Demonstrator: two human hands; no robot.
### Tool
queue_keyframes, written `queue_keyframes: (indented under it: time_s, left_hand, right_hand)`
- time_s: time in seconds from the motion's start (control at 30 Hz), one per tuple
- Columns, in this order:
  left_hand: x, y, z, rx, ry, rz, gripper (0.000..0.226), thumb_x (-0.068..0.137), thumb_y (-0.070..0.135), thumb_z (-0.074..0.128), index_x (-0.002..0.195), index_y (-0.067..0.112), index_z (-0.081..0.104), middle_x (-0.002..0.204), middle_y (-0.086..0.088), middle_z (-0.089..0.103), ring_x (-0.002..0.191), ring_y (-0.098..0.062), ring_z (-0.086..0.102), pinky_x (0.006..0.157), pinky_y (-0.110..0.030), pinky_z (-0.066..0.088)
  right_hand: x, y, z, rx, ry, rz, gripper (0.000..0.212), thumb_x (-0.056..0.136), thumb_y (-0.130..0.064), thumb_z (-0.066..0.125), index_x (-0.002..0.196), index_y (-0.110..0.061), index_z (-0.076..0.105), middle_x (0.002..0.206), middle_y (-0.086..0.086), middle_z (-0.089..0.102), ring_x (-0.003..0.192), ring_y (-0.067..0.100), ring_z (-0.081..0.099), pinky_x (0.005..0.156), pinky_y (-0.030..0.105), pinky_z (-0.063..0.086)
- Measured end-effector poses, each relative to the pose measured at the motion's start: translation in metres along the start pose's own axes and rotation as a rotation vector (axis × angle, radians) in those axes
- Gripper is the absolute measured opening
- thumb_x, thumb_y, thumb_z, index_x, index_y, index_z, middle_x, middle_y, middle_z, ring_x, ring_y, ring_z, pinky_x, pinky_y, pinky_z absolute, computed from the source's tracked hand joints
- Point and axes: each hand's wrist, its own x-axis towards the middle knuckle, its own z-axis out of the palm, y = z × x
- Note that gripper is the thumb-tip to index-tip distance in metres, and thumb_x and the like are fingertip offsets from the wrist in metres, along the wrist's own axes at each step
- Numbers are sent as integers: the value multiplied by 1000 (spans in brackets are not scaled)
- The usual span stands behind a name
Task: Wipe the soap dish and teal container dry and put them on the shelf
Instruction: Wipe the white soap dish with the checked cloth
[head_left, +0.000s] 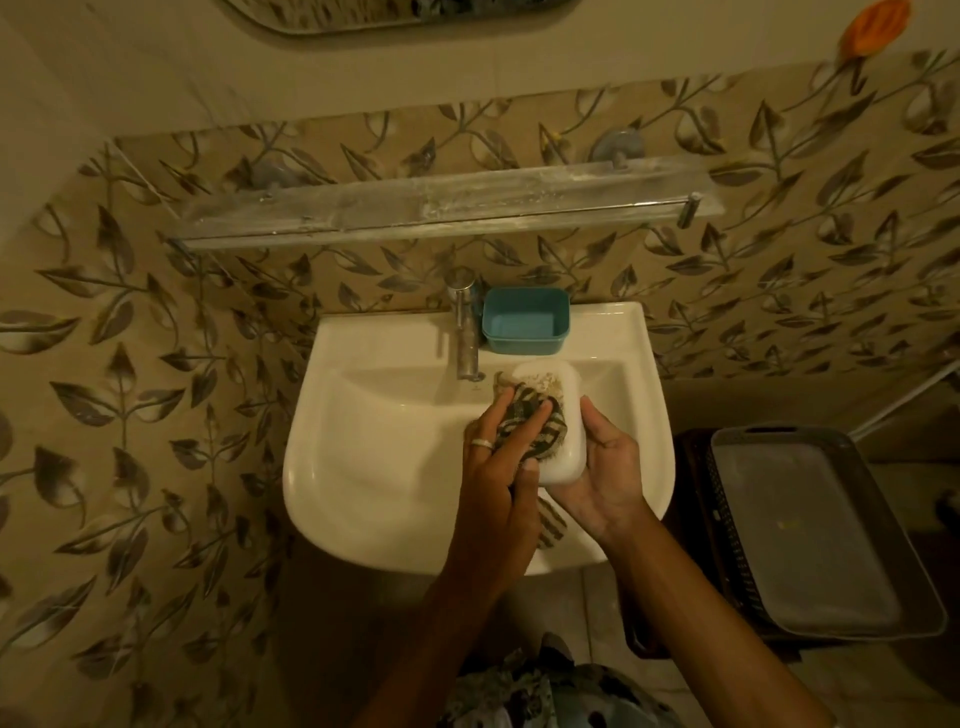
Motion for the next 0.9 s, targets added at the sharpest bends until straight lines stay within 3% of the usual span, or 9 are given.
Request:
queue_keyframes:
  time_s: [0.1, 0.2, 0.27, 0.4, 0.5, 0.63, 0.73, 0.8, 0.9]
  left_hand:
    - [-9, 5, 6, 73, -12, 57, 47, 91, 8, 39, 134, 26, 49, 154, 1, 27, 143, -16, 21, 117, -42, 25]
    - [1, 14, 7, 169, -12, 131, 44, 91, 14, 36, 131, 21, 55, 150, 0, 34, 144, -18, 20, 118, -35, 16]
    - [15, 20, 4, 241, -44, 182, 45, 91, 17, 34, 130, 18, 56, 149, -7, 38, 142, -24, 25, 117, -43, 19]
    - [51, 24, -5, 314, -52, 215, 45, 93, 17, 32, 134, 18, 51, 150, -11, 36, 142, -27, 25, 115, -50, 23]
    - [73, 19, -12, 225, -22, 171, 45, 94, 14, 35, 137, 17, 47, 151, -11, 34, 141, -26, 27, 113, -51, 25]
    - [76, 7, -14, 49, 31, 105, 46, 95, 13, 34, 140, 15, 44, 154, -8, 28, 141, -19, 28, 113, -48, 31]
    - [57, 4, -6, -50, 53, 26, 46, 95, 15, 33, 139, 24, 42, 157, -1, 23, 143, -16, 24, 112, -48, 33]
    - [43, 5, 0, 1, 45, 72, 45, 95, 17, 31, 138, 24, 43, 157, 1, 22, 145, -17, 20, 113, -50, 30]
    - [36, 15, 7, 114, -5, 234, 46, 93, 18, 30, 135, 19, 49, 155, 1, 26, 146, -21, 14, 116, -51, 23]
  right_hand:
    - [8, -7, 2, -12, 2, 9, 60, 93, -42, 39, 137, -2, 46, 139, 23, 49, 133, 34, 42, 111, 45, 34]
    - [12, -9, 9, -17, 12, 14, 61, 88, -43, 44, 131, 0, 50, 123, 21, 58, 115, 31, 55, 105, 40, 41]
    - [13, -8, 13, -8, 5, 6, 57, 88, -40, 42, 129, -1, 50, 117, 18, 59, 109, 28, 56, 102, 37, 42]
    - [17, -9, 21, 3, -35, -87, 36, 95, -24, 36, 117, -6, 56, 102, 11, 68, 96, 21, 65, 84, 31, 56]
    - [20, -12, 30, -4, -46, -62, 43, 99, -31, 32, 131, -8, 50, 118, 13, 61, 111, 24, 56, 103, 36, 40]
    - [25, -20, 32, -2, -79, -51, 49, 91, -37, 43, 131, -10, 52, 118, 14, 63, 107, 25, 61, 94, 38, 50]
    - [29, -30, 36, 6, -65, -64, 53, 96, -39, 37, 139, -8, 45, 129, 17, 58, 115, 29, 57, 96, 41, 50]
    - [33, -38, 39, 3, -48, -69, 56, 96, -40, 36, 141, -7, 41, 137, 19, 51, 122, 31, 52, 99, 42, 47]
    - [36, -44, 42, -25, -50, -65, 61, 87, -43, 45, 135, -5, 47, 123, 20, 59, 112, 30, 57, 99, 41, 47]
